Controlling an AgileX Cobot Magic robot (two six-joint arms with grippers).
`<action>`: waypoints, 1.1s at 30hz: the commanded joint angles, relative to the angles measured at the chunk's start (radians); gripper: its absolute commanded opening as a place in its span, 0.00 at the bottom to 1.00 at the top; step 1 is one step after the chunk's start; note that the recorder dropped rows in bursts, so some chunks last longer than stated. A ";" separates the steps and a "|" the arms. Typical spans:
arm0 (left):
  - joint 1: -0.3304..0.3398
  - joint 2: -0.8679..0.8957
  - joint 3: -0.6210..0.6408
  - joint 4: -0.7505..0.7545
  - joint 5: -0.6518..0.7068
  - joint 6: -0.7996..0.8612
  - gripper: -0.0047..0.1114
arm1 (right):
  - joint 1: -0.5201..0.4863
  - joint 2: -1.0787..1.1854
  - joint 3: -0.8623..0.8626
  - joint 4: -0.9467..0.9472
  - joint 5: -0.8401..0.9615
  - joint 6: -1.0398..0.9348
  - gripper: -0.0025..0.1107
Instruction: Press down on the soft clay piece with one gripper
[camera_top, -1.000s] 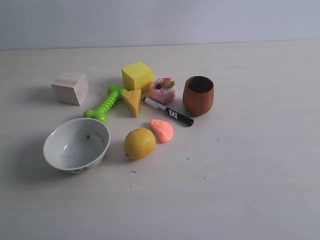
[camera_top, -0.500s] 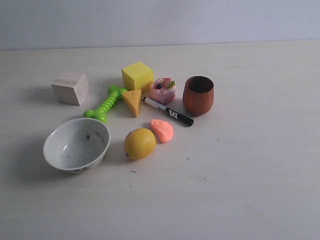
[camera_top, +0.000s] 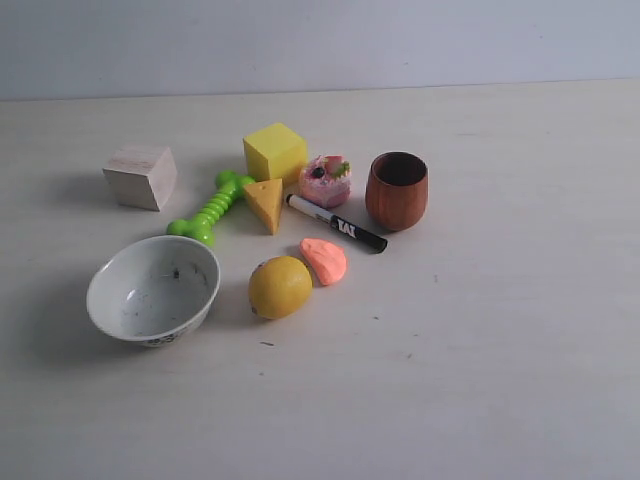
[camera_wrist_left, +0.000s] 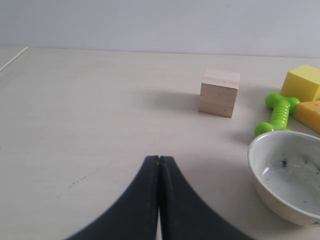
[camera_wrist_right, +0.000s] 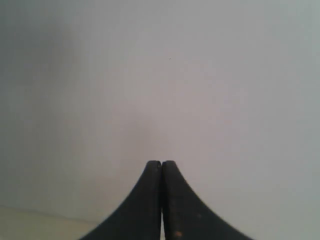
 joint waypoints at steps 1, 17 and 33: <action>-0.005 -0.007 0.002 -0.002 -0.011 0.004 0.04 | -0.004 0.181 -0.175 -0.243 -0.151 0.260 0.02; -0.005 -0.007 0.002 -0.002 -0.011 0.004 0.04 | -0.004 0.427 -0.147 -0.188 -0.062 0.324 0.02; -0.005 -0.007 0.002 -0.002 -0.011 0.004 0.04 | -0.004 0.764 -0.134 -0.243 0.069 0.389 0.02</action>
